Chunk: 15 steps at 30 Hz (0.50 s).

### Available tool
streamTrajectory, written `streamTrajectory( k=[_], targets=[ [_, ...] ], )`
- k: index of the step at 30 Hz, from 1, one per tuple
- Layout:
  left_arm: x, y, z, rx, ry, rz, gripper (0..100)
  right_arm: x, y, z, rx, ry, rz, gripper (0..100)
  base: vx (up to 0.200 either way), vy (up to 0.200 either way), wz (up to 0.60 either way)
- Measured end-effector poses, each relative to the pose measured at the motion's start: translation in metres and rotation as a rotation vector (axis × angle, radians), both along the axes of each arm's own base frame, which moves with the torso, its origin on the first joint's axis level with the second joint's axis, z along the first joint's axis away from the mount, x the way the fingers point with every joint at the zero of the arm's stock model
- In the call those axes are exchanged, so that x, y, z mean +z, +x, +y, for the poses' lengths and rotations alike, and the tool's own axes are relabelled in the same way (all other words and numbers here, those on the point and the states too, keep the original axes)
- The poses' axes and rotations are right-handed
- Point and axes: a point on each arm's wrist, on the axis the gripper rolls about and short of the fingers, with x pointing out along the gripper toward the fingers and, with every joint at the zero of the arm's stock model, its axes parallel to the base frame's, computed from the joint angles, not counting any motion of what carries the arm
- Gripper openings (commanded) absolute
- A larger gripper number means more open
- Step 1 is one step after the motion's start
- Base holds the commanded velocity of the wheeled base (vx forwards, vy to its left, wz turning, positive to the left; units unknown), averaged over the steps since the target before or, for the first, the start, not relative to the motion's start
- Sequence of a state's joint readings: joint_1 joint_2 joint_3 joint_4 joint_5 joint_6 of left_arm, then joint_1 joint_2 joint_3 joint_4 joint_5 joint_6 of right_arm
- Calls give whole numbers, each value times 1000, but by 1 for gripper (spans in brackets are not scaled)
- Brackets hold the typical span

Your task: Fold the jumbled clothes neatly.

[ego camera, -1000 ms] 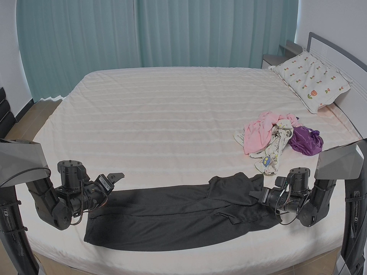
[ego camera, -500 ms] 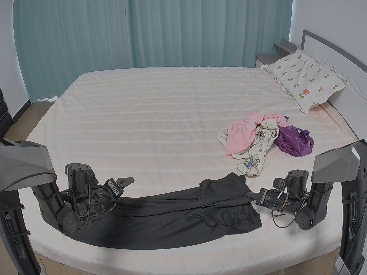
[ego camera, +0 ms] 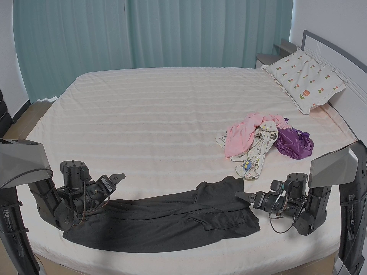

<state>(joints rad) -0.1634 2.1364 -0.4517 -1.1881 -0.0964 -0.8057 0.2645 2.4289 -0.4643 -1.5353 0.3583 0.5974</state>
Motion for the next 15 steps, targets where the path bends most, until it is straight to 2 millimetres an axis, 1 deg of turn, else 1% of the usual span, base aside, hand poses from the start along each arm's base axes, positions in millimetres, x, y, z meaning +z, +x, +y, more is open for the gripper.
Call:
streamTrajectory(
  k=[4, 9, 15],
  targets=[
    [-2, 1, 20, 13, 101, 2, 100, 1, -1, -9, -28, 0, -3, 100, 0, 0, 0],
    [-7, -1, 45, 46, 187, 56, 100, 1, -1, -25, -77, -4, 11, 100, 0, 0, 0],
    [-9, 4, 67, 97, 213, 73, 100, -2, 0, -36, -111, -5, 20, 100, 0, 0, 0]
  ],
)
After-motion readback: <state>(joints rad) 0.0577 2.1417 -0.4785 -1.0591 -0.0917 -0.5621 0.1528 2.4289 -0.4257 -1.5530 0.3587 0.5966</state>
